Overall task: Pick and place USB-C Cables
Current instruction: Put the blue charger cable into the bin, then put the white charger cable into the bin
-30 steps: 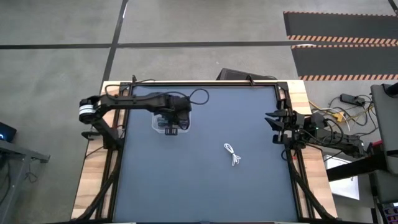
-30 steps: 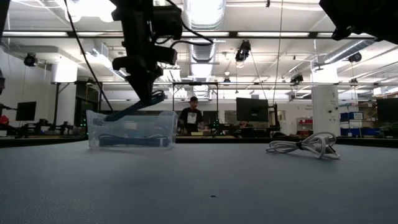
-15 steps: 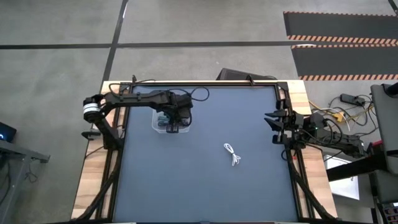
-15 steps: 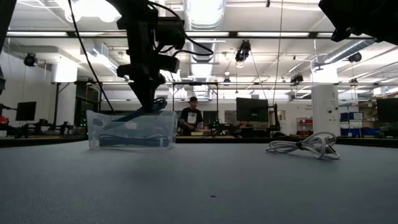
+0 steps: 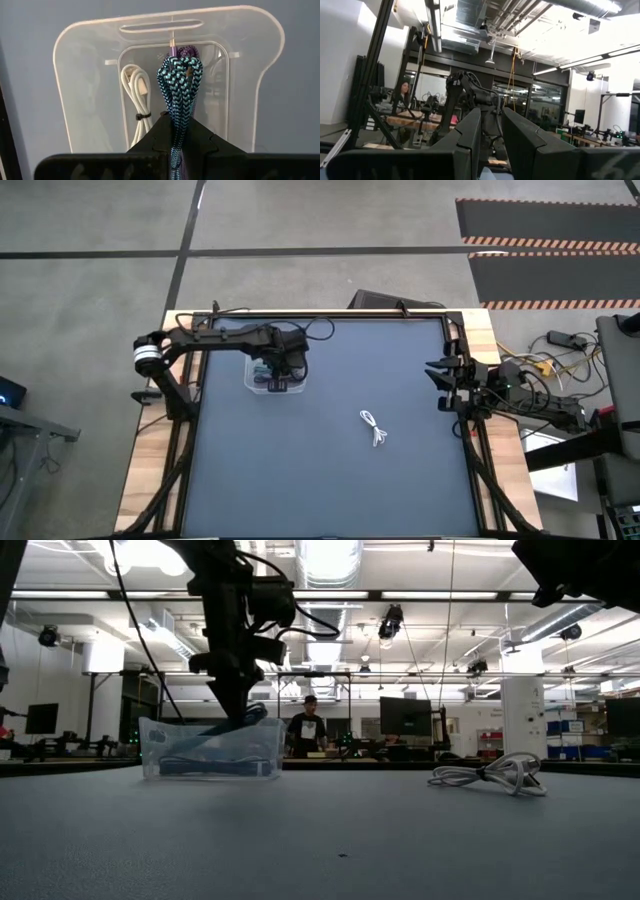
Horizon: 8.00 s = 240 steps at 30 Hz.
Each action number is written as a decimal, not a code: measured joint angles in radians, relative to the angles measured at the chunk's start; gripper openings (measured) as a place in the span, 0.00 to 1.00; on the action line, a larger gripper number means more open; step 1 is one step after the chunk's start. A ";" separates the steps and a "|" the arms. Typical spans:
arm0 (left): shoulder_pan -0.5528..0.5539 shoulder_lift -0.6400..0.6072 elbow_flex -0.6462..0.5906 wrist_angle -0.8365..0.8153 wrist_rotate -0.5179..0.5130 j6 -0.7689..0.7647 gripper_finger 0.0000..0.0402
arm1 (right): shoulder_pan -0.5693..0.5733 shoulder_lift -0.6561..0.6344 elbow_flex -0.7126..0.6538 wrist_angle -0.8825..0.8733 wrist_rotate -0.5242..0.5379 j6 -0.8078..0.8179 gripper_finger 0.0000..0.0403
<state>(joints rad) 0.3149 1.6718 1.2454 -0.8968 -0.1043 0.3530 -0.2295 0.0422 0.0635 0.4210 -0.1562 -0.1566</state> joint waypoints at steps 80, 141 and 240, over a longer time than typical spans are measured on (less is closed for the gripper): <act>0.000 0.000 -0.089 0.156 -0.027 0.017 0.08 | 0.000 0.000 0.000 -0.001 0.000 0.009 0.17; -0.093 -0.280 -0.092 0.471 -0.095 -0.010 0.36 | 0.000 0.153 0.062 0.114 0.105 0.442 0.17; -0.185 -0.706 -0.528 0.871 -0.092 -0.149 0.36 | 0.366 1.647 0.968 -1.081 0.079 1.167 0.40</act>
<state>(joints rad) 0.1299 0.9662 0.7175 -0.0262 -0.1963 0.2038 0.1361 1.6896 1.0311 -0.6599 -0.0772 1.0103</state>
